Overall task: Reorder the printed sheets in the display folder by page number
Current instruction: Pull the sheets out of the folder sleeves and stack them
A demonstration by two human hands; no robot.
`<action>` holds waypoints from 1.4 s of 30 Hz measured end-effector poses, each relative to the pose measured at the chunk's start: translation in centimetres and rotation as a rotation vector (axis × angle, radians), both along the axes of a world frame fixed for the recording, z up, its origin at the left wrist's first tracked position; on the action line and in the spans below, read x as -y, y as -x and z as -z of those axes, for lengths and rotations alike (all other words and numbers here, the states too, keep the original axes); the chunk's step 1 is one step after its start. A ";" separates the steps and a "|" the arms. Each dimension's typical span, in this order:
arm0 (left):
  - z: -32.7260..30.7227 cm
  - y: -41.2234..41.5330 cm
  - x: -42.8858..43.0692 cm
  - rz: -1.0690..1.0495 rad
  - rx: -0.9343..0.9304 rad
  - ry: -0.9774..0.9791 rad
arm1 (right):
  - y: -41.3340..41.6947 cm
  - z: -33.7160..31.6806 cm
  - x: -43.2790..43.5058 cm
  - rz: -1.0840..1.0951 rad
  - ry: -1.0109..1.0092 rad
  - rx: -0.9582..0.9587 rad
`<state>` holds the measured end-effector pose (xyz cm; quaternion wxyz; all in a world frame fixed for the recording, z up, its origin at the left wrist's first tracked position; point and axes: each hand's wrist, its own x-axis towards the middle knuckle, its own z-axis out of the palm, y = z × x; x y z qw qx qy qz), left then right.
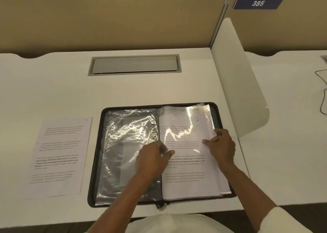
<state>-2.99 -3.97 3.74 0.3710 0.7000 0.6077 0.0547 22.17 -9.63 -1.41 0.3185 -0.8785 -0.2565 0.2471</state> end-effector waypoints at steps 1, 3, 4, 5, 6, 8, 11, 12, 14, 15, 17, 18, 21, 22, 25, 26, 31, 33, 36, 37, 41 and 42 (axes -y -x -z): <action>0.4 -0.7 0.1 0.010 0.020 -0.012 | -0.1 0.0 0.0 -0.005 -0.010 0.003; 1.1 -1.9 0.3 0.029 0.041 -0.002 | -0.1 0.0 0.0 -0.012 -0.019 0.009; 1.5 -2.3 0.3 0.041 0.038 0.009 | -0.2 0.1 0.0 -0.013 -0.027 0.016; 1.9 -2.6 0.5 0.054 0.028 0.014 | -0.3 0.2 0.0 -0.013 -0.043 0.025; 2.3 -2.9 0.6 0.062 0.016 0.010 | -0.4 0.3 0.0 -0.009 -0.063 0.037; 2.8 -3.1 0.8 0.048 0.016 -0.002 | -0.4 0.2 0.1 -0.004 -0.112 0.064; 3.1 -3.4 0.6 0.023 -0.006 0.014 | -0.3 0.1 0.5 -0.051 -0.210 0.081; 3.2 -3.5 0.4 0.015 -0.016 0.031 | -0.3 0.0 0.8 -0.064 -0.227 0.086; 3.1 -3.9 -0.2 -0.007 -0.040 0.071 | -0.2 -0.2 1.2 -0.077 -0.227 0.136; 2.9 -4.2 -0.5 -0.018 -0.043 0.085 | -0.2 -0.3 1.4 -0.082 -0.219 0.180; 2.2 -5.1 -1.0 -0.029 -0.015 0.101 | 0.1 -0.7 1.8 -0.123 -0.213 0.287; 1.5 -5.8 -1.2 -0.028 0.010 0.103 | 0.3 -0.9 1.9 -0.160 -0.219 0.344; -0.5 -8.2 -2.0 -0.016 0.069 0.053 | 0.5 -1.3 2.5 -0.258 -0.268 0.461; -1.3 -9.0 -2.3 -0.016 0.086 0.035 | 0.5 -1.3 2.7 -0.286 -0.300 0.494; -2.9 -11.4 -3.2 -0.028 0.105 0.014 | 0.4 -0.9 2.8 -0.346 -0.365 0.616; -3.3 -12.1 -3.5 -0.031 0.096 0.014 | 0.5 -0.9 2.8 -0.365 -0.373 0.649; -2.9 -13.7 -4.3 -0.121 0.075 0.018 | 1.5 -1.5 2.7 -0.436 -0.431 0.655; -2.9 -13.5 -4.1 -0.155 0.085 0.020 | 1.7 -1.5 2.4 -0.460 -0.423 0.554; -2.5 -12.8 -3.7 -0.183 0.109 0.000 | 1.8 -2.7 1.5 -0.362 -0.432 0.148; -2.3 -12.5 -3.5 -0.205 0.124 -0.012 | 1.7 -3.4 0.9 -0.287 -0.433 -0.015; -1.7 -11.6 -3.5 -0.272 0.134 -0.090 | -0.1 -5.6 -3.1 -0.174 -0.389 -0.371; -2.0 -11.6 -3.6 -0.278 0.126 -0.114 | -0.7 -6.3 -4.5 -0.188 -0.353 -0.415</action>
